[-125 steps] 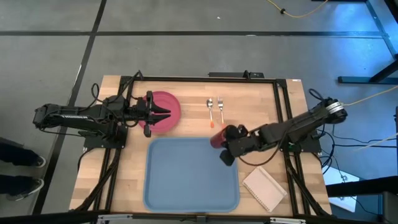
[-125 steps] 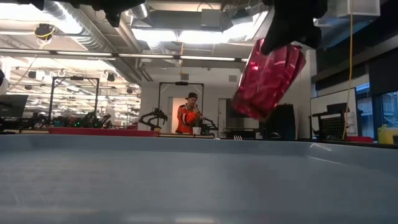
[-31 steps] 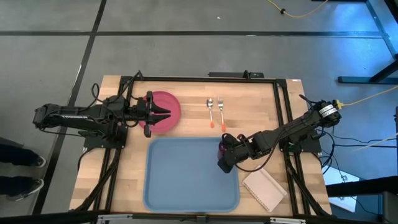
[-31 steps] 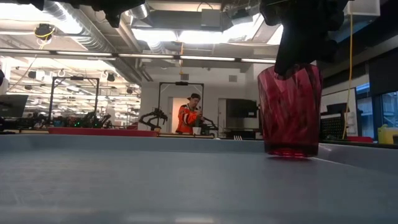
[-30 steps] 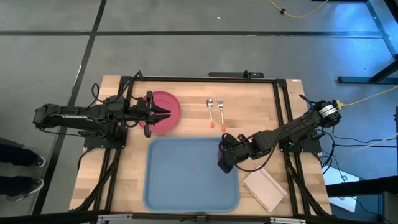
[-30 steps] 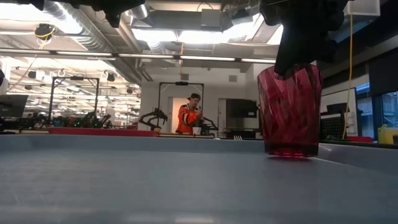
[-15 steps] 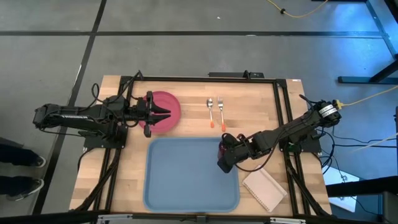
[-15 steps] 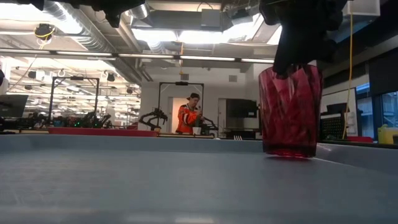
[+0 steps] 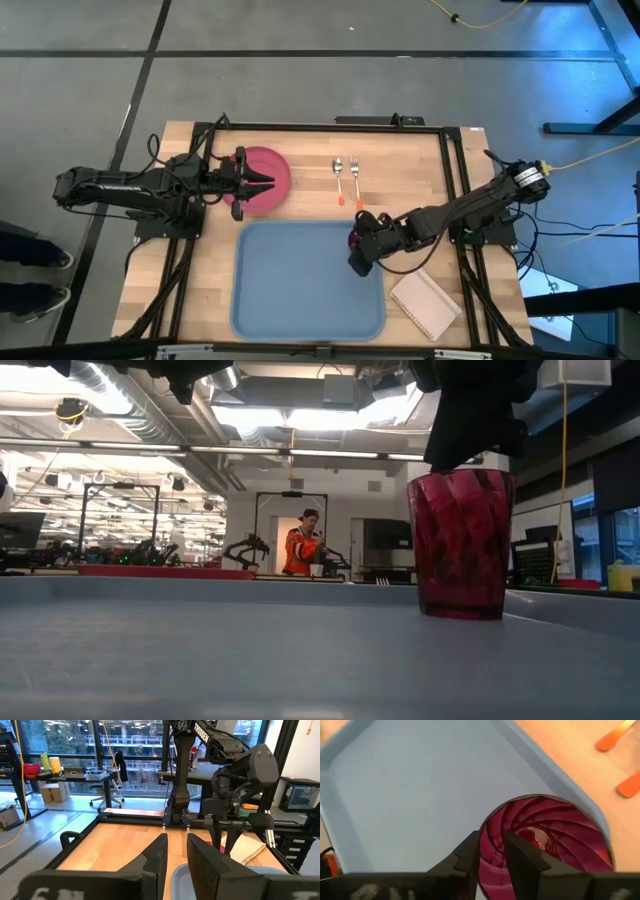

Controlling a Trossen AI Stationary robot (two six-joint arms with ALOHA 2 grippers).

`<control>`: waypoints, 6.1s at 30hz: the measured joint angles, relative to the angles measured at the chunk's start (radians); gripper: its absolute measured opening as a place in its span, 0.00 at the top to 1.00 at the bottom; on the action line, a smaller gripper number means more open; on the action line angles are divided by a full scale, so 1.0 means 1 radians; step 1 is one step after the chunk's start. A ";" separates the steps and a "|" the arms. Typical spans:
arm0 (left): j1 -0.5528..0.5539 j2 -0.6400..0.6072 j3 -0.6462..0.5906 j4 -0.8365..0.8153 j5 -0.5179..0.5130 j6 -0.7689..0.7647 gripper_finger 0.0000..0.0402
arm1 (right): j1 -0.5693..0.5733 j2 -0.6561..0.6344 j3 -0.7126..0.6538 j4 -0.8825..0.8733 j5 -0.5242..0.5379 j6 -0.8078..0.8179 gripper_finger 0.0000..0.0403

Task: Pick and place plate/cup/fork/spoon on tray
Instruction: Put the red cup on the top right of the blue tray, then put the pink plate on the bottom left of the red cup

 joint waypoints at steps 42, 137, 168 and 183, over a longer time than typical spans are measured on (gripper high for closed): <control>0.000 0.000 0.000 -0.004 0.000 0.000 0.83 | 0.004 -0.063 0.171 -0.299 0.505 -0.472 0.77; 0.000 0.000 0.000 -0.004 0.000 0.000 0.83 | -0.091 -1.380 -1.140 0.676 -0.269 -0.833 0.77; 0.000 0.009 0.000 0.118 -0.015 -0.034 0.83 | -0.091 -1.379 -1.140 0.681 -0.174 -0.730 0.77; -0.001 0.055 0.000 0.009 0.049 -0.004 0.83 | -0.091 -1.379 -1.140 0.680 -0.174 -0.731 0.77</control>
